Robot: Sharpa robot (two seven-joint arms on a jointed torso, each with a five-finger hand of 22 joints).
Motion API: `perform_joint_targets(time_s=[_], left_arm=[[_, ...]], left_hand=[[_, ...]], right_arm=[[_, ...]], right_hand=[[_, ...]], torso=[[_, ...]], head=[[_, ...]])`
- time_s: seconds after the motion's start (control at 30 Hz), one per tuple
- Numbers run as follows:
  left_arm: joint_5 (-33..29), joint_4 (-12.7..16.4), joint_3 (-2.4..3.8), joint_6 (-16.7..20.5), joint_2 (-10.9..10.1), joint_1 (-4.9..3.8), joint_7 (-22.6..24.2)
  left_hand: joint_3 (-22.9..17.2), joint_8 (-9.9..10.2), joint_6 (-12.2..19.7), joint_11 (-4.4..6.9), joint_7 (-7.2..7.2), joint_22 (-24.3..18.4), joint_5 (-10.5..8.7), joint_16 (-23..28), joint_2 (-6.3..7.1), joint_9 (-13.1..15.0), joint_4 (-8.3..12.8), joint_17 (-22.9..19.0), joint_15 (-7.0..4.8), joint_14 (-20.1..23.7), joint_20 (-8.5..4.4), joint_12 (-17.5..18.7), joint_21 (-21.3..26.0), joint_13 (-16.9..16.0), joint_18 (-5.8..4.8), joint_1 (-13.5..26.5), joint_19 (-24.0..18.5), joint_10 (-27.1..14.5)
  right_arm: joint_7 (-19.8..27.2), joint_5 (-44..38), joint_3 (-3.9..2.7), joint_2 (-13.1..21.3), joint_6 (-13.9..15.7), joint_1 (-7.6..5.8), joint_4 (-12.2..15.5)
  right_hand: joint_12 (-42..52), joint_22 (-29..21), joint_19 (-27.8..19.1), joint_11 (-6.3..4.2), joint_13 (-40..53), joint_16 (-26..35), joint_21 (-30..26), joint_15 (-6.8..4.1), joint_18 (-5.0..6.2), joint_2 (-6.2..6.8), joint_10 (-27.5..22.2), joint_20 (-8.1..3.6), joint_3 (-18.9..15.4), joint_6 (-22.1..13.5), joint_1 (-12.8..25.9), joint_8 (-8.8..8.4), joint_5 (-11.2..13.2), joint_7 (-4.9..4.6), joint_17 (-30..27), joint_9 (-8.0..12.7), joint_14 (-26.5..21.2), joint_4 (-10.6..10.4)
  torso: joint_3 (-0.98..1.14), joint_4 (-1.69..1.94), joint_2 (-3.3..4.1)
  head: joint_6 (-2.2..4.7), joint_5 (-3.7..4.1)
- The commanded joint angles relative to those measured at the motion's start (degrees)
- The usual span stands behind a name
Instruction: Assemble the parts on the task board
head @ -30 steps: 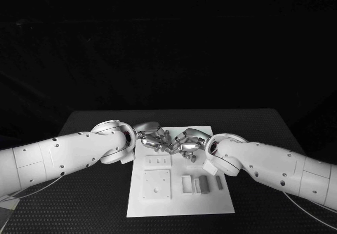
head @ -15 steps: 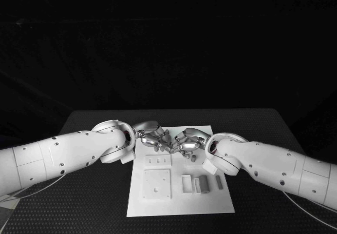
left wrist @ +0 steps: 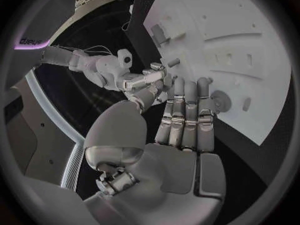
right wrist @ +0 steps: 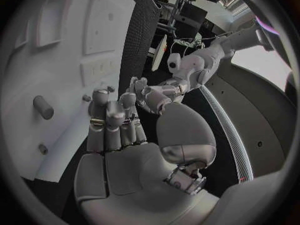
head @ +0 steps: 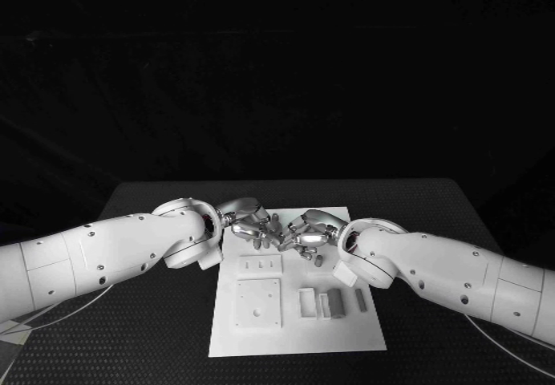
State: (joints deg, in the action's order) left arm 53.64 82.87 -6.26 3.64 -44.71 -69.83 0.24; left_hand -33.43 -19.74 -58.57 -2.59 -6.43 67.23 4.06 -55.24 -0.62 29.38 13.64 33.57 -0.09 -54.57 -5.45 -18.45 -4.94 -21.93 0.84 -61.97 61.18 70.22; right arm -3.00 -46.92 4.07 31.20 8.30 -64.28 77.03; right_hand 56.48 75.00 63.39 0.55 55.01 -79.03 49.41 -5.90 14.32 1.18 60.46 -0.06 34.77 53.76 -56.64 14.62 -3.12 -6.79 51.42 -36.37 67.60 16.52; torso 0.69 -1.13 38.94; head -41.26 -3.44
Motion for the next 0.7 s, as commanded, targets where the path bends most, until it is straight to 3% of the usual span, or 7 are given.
perform_joint_targets(time_s=[0.03,0.2,0.47,0.57,0.7], left_arm=[[-1.9,0.2,0.01,0.2,0.2,-0.07,0.0],[-2.1,0.0,0.0,0.2,0.1,-0.08,-0.1],[-3.1,-0.2,0.0,1.4,-0.1,-0.08,-1.0],[-3.6,-0.3,-0.01,2.3,-0.2,-0.08,-2.4],[-4.4,-0.3,-0.07,2.3,-0.5,-0.08,-4.6]], left_hand=[[-0.5,-0.3,-1.1,0.11,0.7,0.2,1.04,-0.4,-0.07,0.8,0.0,0.1,-0.01,-0.5,-0.1,0.2,-0.2,-0.2,-0.49,0.6,0.5,0.6],[-0.7,-0.5,-1.3,0.24,0.8,0.5,2.21,-0.5,0.05,1.2,0.2,0.1,-0.14,-0.6,-0.29,0.3,-0.3,-0.5,-0.61,0.9,0.7,1.0],[-0.8,-0.5,-1.5,0.34,0.89,0.7,3.09,-0.7,0.11,1.5,0.3,0.2,-0.24,-0.7,-0.42,0.4,-0.3,-0.7,-0.69,1.3,0.8,1.2],[-0.9,-0.6,-1.6,0.43,0.97,1.0,4.78,-0.8,0.26,1.8,0.4,0.2,-0.35,-0.9,-0.57,0.4,-0.4,-1.1,-0.74,1.6,1.0,1.4],[-0.8,-0.6,-1.8,0.5,1.04,1.3,6.44,-1.0,0.4,2.1,0.7,0.3,-0.44,-0.9,-0.67,0.5,-0.4,-1.4,-0.82,2.1,1.1,1.6]], right_arm=[[1.3,1.2,-0.07,-0.1,0.9,-0.02,-0.1],[1.5,1.6,-0.07,0.1,1.3,-0.02,-0.3],[1.7,2.1,-0.07,0.6,1.2,-0.03,-0.7],[1.8,2.1,-0.09,1.3,1.6,-0.04,-1.0],[2.0,2.0,-1.0,2.3,2.6,-0.13,-1.8]], right_hand=[[-0.6,0.7,-0.7,0.17,-0.4,0.5,-0.4,0.42,0.68,0.85,-0.8,0.06,-0.4,-0.8,0.3,-0.49,0.2,-0.39,-0.1,0.2,-0.3,0.0],[-1.8,0.6,-1.1,0.68,-1.5,0.8,-0.7,0.9,0.68,1.93,-1.4,0.31,-1.5,-1.9,1.1,-1.34,0.2,-0.91,-0.3,0.5,-0.7,0.0],[-2.7,0.5,-2.2,1.25,-2.6,1.3,-1.5,1.48,0.68,2.6,-2.4,0.76,-3.6,-3.2,1.3,-2.2,0.2,-1.48,-0.5,0.8,-1.8,0.1],[-2.9,0.5,-2.5,1.38,-2.9,1.4,-1.7,1.61,0.68,2.78,-2.6,0.91,-3.9,-3.5,1.3,-2.42,0.2,-1.62,-0.6,0.9,-2.1,0.1],[-3.0,0.5,-2.6,1.43,-3.0,1.5,-1.8,1.66,0.68,2.84,-2.7,0.97,-4.1,-3.6,1.3,-2.48,0.2,-1.66,-0.6,0.9,-2.2,0.1]], torso=[[0.01,-0.01,0.01],[0.0,0.02,0.02],[0.0,0.02,0.02],[-0.02,0.02,-0.01],[-0.04,0.04,-0.02]], head=[[0.03,-0.03],[0.07,-0.05],[0.16,-0.19],[0.22,-0.21],[0.22,-0.3]])
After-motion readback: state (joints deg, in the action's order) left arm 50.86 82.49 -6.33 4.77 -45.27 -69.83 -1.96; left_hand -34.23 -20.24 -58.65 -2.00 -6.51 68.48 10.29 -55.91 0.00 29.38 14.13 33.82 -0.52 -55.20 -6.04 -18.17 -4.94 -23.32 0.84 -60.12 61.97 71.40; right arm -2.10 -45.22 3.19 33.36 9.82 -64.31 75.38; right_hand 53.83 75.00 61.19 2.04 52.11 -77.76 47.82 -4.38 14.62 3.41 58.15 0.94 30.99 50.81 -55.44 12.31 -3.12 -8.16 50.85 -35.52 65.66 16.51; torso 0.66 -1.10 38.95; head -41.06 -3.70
